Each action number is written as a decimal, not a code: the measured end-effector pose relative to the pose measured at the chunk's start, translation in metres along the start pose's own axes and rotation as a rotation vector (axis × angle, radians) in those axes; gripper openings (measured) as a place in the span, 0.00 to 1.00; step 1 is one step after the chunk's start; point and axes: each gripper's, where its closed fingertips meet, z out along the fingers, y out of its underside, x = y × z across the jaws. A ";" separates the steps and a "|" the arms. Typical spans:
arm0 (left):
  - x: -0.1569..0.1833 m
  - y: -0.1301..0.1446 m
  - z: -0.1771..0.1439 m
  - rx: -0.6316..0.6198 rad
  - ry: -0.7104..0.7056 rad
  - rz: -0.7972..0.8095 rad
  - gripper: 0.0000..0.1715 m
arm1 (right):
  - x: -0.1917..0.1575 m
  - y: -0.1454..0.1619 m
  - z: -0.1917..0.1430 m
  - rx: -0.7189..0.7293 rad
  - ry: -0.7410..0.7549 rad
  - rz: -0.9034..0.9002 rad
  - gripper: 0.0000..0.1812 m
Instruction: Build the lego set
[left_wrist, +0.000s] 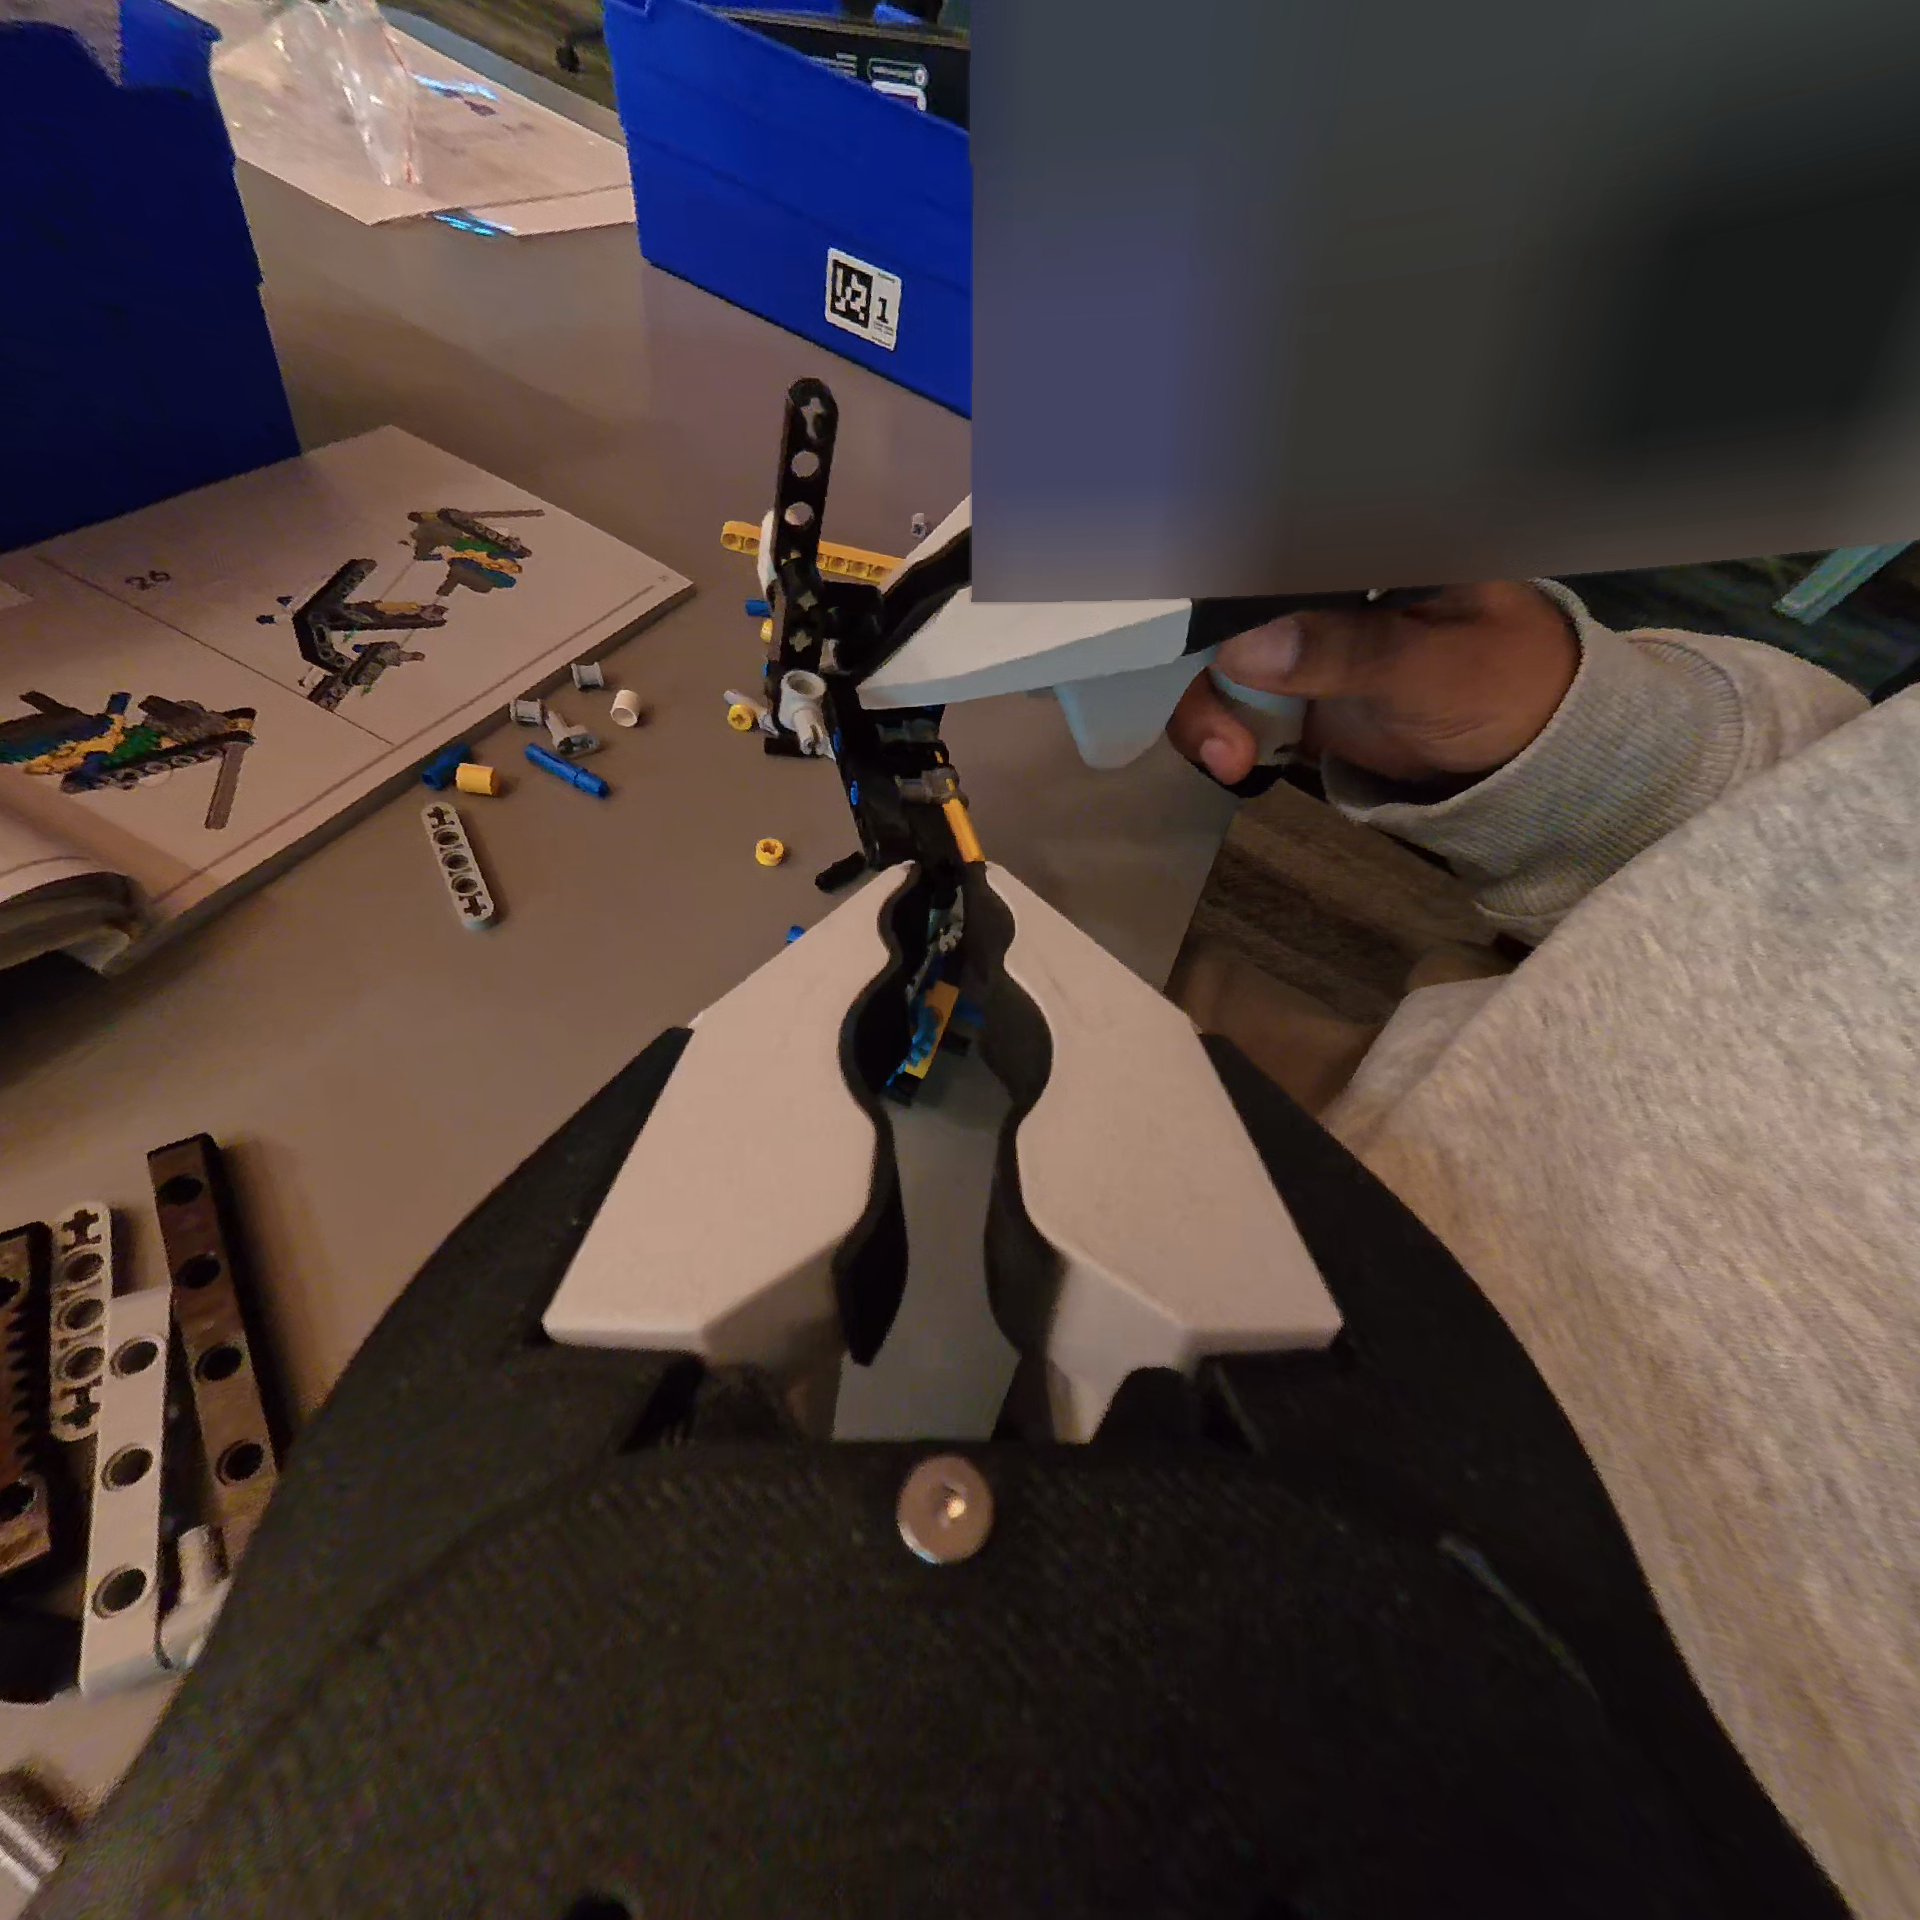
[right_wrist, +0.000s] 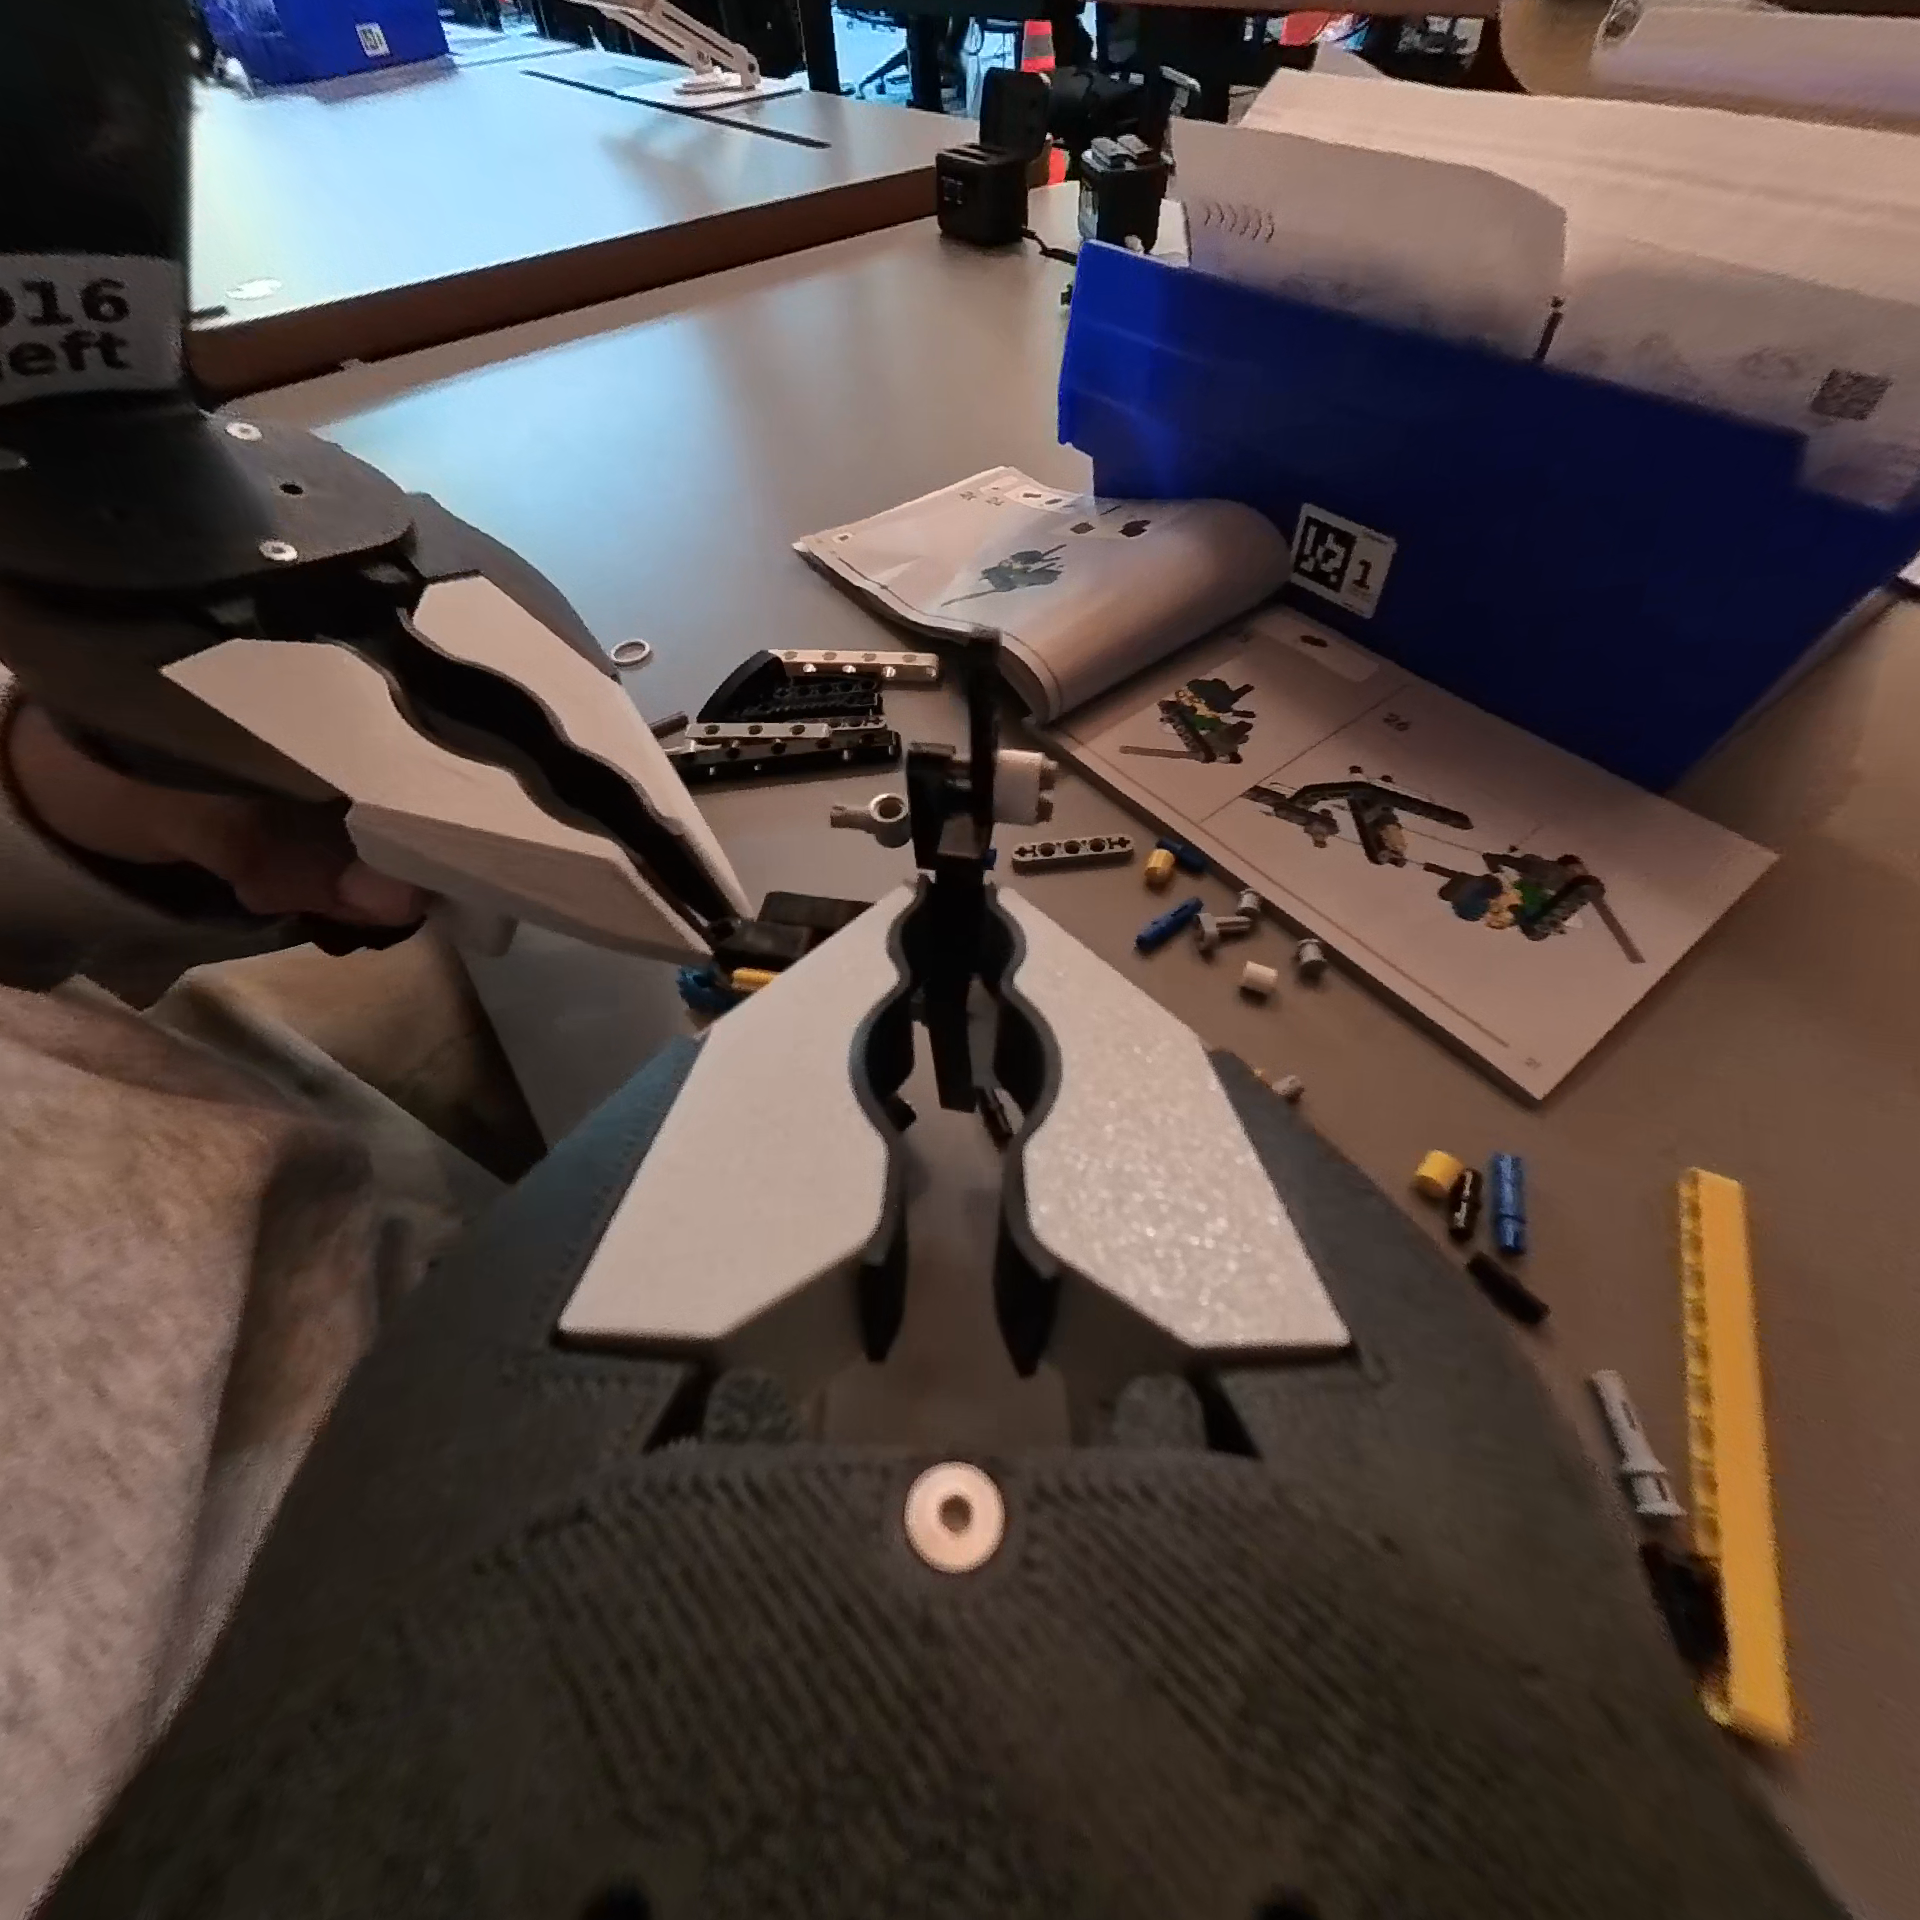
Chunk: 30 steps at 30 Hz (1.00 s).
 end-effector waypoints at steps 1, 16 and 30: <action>0.000 0.000 0.000 0.000 0.001 -0.003 0.04 | 0.000 0.000 0.000 0.000 0.002 -0.002 0.04; 0.001 0.000 0.000 0.006 0.013 -0.031 0.04 | -0.001 0.003 -0.005 -0.004 -0.033 0.036 0.05; 0.000 -0.001 -0.001 0.017 0.037 -0.082 0.03 | -0.007 0.006 -0.015 -0.007 -0.142 0.105 0.05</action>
